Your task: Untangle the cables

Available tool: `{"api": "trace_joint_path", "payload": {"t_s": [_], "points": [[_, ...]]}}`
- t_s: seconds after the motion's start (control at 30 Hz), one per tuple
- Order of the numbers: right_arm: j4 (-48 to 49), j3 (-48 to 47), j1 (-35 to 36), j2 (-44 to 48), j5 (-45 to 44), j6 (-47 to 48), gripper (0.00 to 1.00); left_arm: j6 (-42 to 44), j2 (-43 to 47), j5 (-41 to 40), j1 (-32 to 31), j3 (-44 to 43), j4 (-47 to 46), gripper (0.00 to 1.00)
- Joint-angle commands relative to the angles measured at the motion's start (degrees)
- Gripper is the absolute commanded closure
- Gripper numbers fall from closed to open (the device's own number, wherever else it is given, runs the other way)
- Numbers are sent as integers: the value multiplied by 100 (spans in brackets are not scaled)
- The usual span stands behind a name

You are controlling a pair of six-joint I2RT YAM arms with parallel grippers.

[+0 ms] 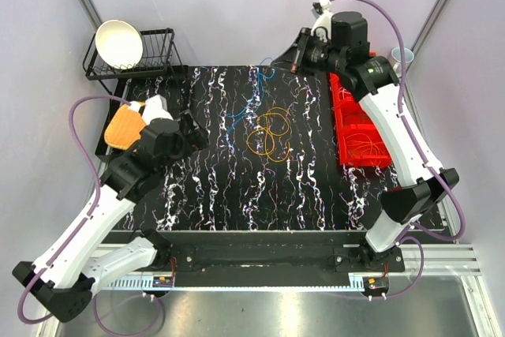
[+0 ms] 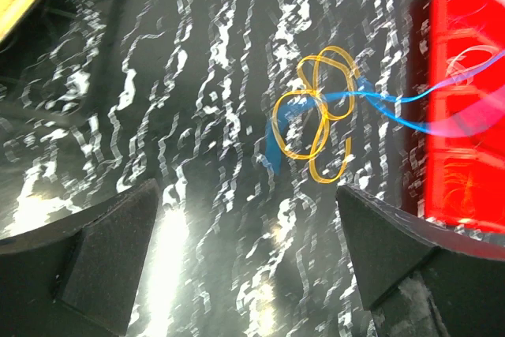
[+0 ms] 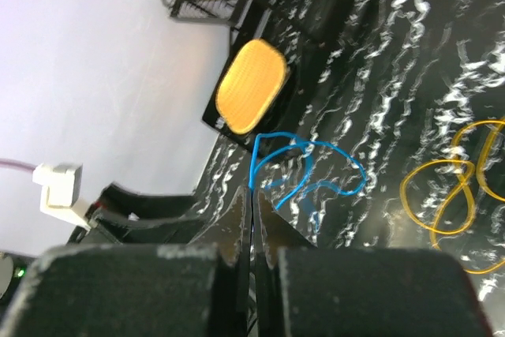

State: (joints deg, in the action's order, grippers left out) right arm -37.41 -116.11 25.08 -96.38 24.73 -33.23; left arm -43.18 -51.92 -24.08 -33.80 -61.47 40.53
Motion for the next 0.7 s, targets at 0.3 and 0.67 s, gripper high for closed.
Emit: {"api": "trace_joint_path", "payload": {"t_s": [0.3, 0.67], "points": [[-355, -262, -952, 146, -135, 291, 100, 785, 779, -571, 31, 557, 982, 1], [-636, -658, -1752, -4, -434, 423, 100, 890, 1193, -888, 23, 1006, 1053, 1]]}}
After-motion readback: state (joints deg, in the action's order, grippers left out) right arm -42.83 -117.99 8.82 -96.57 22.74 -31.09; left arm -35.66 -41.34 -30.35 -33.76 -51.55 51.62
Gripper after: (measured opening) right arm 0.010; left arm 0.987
